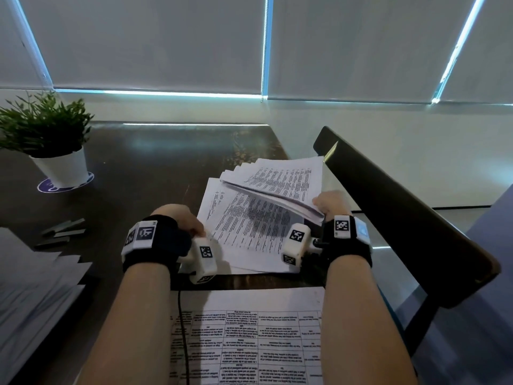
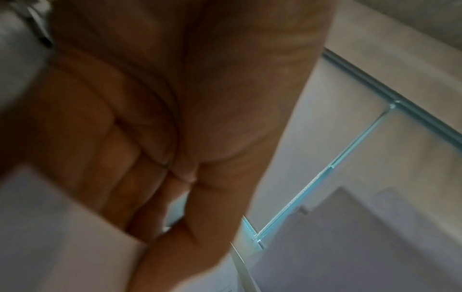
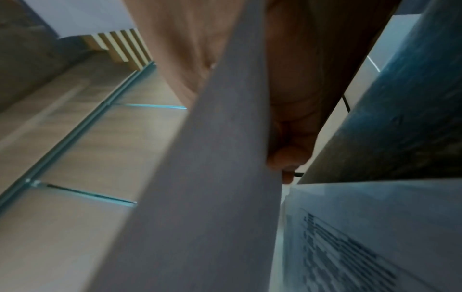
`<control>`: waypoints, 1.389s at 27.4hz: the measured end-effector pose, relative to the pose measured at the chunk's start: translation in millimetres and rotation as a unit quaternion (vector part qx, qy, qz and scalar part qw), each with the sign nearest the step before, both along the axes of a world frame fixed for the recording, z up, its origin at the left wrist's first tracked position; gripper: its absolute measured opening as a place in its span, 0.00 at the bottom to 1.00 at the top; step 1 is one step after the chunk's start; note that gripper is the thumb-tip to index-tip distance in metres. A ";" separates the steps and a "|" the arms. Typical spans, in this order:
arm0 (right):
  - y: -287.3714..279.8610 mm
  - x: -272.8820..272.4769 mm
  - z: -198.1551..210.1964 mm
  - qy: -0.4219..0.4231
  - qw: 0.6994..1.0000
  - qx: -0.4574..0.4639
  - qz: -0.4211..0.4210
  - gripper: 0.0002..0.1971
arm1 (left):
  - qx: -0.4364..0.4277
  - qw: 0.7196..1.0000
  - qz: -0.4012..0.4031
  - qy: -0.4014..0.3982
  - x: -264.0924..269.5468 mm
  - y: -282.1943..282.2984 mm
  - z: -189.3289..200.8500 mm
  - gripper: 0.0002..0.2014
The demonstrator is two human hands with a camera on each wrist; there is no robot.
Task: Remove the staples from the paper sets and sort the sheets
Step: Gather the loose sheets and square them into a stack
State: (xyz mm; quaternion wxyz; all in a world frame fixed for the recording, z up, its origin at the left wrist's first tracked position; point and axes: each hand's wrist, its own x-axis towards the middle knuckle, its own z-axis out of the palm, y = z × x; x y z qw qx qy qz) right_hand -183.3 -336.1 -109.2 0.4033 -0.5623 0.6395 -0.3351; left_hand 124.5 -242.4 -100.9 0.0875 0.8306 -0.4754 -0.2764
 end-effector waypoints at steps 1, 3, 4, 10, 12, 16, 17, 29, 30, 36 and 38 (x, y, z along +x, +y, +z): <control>0.7 2.1 0.1 0.016 1.000 0.002 0.005 0.21 | 0.019 1.000 -0.011 -0.009 -0.6 0.4 -1.0 0.14; 2.4 7.9 2.7 0.041 0.999 0.006 0.026 0.21 | 0.044 0.999 -0.022 -0.008 -0.7 0.6 -0.1 0.15; 1.1 8.7 3.0 0.056 0.998 0.009 0.029 0.21 | 0.046 0.998 -0.027 -0.012 0.7 0.7 0.8 0.16; 0.8 15.0 5.2 0.145 0.989 0.019 0.033 0.21 | 0.029 1.000 -0.013 0.000 7.4 2.1 -1.4 0.08; 7.3 23.8 2.8 0.172 0.983 0.026 0.057 0.18 | 0.034 0.999 -0.019 0.000 7.5 0.1 -1.9 0.11; 17.5 39.1 7.9 0.199 0.978 0.023 0.063 0.08 | -0.078 0.996 0.049 -0.008 4.5 -1.3 -2.9 0.16; 21.6 44.4 12.5 0.194 0.977 0.034 0.078 0.06 | -0.101 0.993 0.061 0.010 2.0 -2.3 -5.7 0.19; 36.0 61.5 22.7 0.239 0.960 0.063 0.134 0.19 | -0.115 0.992 0.031 0.032 -27.7 -23.5 -16.4 0.14; 36.3 62.2 23.3 0.249 0.958 0.060 0.131 0.20 | -0.101 0.994 0.035 -0.001 -28.8 -22.7 -17.7 0.18; 38.0 60.3 37.4 0.180 0.971 0.079 0.133 0.13 | -0.103 0.993 0.043 -0.026 -25.9 -19.4 -15.2 0.19; 41.1 61.2 37.4 0.177 0.971 0.077 0.142 0.08 | -0.110 0.993 0.050 -0.006 -24.6 -20.1 -17.7 0.15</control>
